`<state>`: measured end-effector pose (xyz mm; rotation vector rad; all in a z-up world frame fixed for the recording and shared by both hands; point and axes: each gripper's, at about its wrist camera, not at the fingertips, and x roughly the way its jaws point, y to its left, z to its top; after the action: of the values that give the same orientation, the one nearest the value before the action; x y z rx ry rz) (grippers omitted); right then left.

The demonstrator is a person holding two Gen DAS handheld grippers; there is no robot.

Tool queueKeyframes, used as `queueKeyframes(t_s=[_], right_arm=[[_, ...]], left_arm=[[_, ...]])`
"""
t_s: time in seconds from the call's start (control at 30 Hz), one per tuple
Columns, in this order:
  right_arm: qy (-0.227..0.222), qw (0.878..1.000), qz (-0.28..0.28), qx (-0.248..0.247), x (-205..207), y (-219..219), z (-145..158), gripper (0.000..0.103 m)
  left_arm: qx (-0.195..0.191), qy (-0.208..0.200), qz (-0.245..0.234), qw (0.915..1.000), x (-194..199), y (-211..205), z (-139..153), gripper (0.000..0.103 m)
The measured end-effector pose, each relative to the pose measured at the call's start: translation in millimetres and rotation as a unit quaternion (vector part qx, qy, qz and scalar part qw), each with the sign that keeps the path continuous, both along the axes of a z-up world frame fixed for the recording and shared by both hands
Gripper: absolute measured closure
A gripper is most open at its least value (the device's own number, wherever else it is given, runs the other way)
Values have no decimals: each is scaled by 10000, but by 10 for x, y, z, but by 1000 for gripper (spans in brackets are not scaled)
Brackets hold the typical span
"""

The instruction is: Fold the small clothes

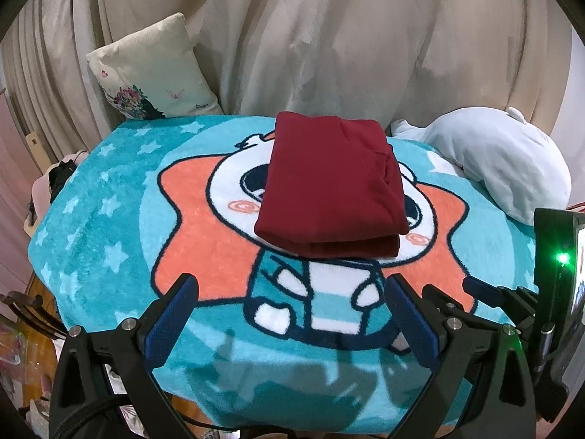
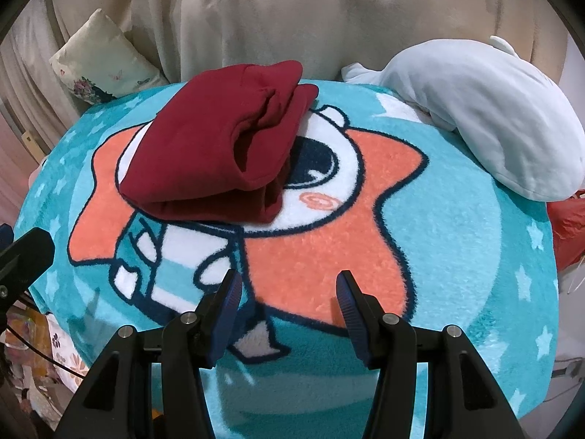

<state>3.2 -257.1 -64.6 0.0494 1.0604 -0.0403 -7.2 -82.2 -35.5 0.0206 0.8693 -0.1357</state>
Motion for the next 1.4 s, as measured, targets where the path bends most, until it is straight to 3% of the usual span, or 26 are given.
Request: queueKeyframes(t_s=[1.4], right_arm=[[242,9994,221,-128,79,207,-161,44]], left_arm=[[-143,429,66,9990,88,171,-230,2]])
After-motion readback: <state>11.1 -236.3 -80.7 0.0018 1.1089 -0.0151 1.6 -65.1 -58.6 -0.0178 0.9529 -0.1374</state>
